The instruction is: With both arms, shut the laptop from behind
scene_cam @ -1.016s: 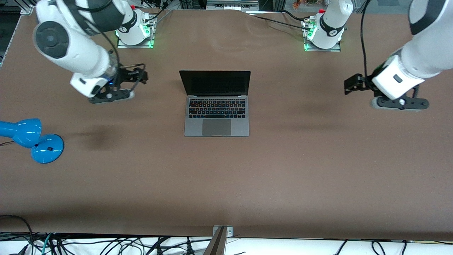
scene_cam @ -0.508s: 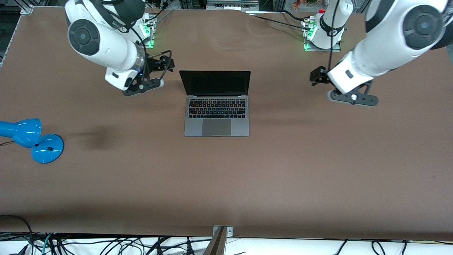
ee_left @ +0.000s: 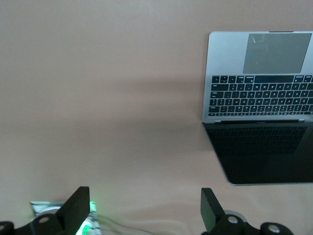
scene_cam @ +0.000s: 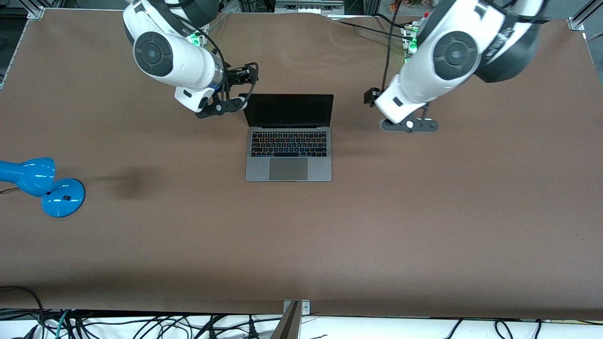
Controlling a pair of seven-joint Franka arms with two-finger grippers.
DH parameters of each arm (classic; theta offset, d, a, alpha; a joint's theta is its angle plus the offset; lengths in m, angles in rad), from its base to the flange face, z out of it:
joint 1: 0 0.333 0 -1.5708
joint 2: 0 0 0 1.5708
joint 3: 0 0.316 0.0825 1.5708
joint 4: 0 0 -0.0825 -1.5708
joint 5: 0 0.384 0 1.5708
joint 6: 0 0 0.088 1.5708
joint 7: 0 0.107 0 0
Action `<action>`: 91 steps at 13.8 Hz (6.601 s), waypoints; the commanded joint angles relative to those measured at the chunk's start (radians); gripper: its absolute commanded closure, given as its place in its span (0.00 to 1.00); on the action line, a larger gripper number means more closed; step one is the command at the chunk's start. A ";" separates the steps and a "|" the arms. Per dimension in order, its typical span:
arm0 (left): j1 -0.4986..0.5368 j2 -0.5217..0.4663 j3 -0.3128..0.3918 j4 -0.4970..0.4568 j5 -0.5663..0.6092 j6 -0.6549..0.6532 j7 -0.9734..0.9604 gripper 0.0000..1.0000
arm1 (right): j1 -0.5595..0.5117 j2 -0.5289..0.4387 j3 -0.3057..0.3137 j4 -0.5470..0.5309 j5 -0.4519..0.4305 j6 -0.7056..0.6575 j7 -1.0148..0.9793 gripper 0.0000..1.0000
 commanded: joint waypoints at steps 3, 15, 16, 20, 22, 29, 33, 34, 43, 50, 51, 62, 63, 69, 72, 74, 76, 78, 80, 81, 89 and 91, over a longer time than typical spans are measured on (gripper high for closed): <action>0.009 -0.022 -0.147 -0.159 -0.039 0.163 -0.183 0.00 | 0.006 -0.003 0.003 -0.080 0.059 0.007 0.030 0.87; -0.073 0.091 -0.223 -0.246 -0.123 0.357 -0.416 1.00 | 0.008 0.078 0.008 -0.155 0.074 -0.002 0.030 0.96; -0.073 0.102 -0.223 -0.245 -0.120 0.371 -0.415 1.00 | 0.008 0.081 0.008 -0.154 0.074 0.006 0.028 0.99; -0.080 0.151 -0.220 -0.242 -0.108 0.437 -0.409 1.00 | 0.005 0.098 0.007 -0.148 0.068 0.041 0.017 0.99; -0.080 0.177 -0.217 -0.237 -0.094 0.461 -0.407 1.00 | -0.003 0.101 0.005 -0.146 0.059 0.075 0.010 0.99; -0.068 0.222 -0.207 -0.182 -0.042 0.466 -0.410 1.00 | -0.008 0.106 0.002 -0.138 0.007 0.180 -0.012 0.99; -0.066 0.257 -0.180 -0.133 -0.022 0.466 -0.407 1.00 | -0.023 0.113 0.000 -0.120 -0.007 0.222 -0.013 0.99; -0.068 0.268 -0.175 -0.119 -0.021 0.466 -0.405 1.00 | -0.026 0.118 0.000 -0.111 -0.016 0.230 -0.015 0.99; -0.068 0.370 -0.131 -0.018 0.057 0.466 -0.401 1.00 | -0.034 0.202 -0.015 -0.046 -0.079 0.289 -0.048 0.99; -0.077 0.472 -0.120 0.068 0.110 0.481 -0.410 1.00 | -0.025 0.287 -0.050 -0.010 -0.116 0.354 -0.098 0.99; -0.079 0.478 -0.114 0.068 0.110 0.495 -0.410 1.00 | -0.023 0.299 -0.050 0.000 -0.122 0.355 -0.096 0.99; -0.115 0.558 -0.056 0.111 0.139 0.552 -0.409 1.00 | -0.021 0.459 -0.064 0.109 -0.125 0.431 -0.148 0.99; -0.137 0.559 -0.031 0.111 0.139 0.560 -0.409 1.00 | -0.020 0.469 -0.069 0.113 -0.125 0.443 -0.154 0.99; -0.172 0.610 0.012 0.142 0.139 0.587 -0.410 1.00 | 0.017 0.566 -0.124 0.191 -0.160 0.451 -0.199 0.99; -0.177 0.625 0.020 0.149 0.139 0.604 -0.409 1.00 | 0.018 0.607 -0.130 0.193 -0.182 0.486 -0.205 0.99; -0.186 0.630 0.026 0.149 0.139 0.612 -0.409 1.00 | 0.021 0.615 -0.128 0.193 -0.182 0.509 -0.214 0.99; -0.192 0.636 0.030 0.149 0.139 0.624 -0.410 1.00 | 0.023 0.624 -0.132 0.194 -0.182 0.517 -0.216 0.99; -0.198 0.637 0.041 0.149 0.139 0.626 -0.410 1.00 | 0.026 0.640 -0.136 0.194 -0.182 0.550 -0.217 0.99; -0.207 0.639 0.047 0.149 0.139 0.626 -0.410 1.00 | 0.038 0.647 -0.144 0.194 -0.182 0.566 -0.217 0.99; -0.208 0.639 0.047 0.149 0.139 0.626 -0.410 1.00 | 0.040 0.653 -0.145 0.194 -0.182 0.576 -0.217 0.99; -0.206 0.643 0.047 0.149 0.143 0.638 -0.413 0.00 | 0.052 0.646 -0.150 0.207 -0.185 0.589 -0.233 0.42; -0.204 0.640 0.047 0.149 0.145 0.638 -0.412 0.00 | 0.052 0.580 -0.151 0.207 -0.183 0.532 -0.233 0.27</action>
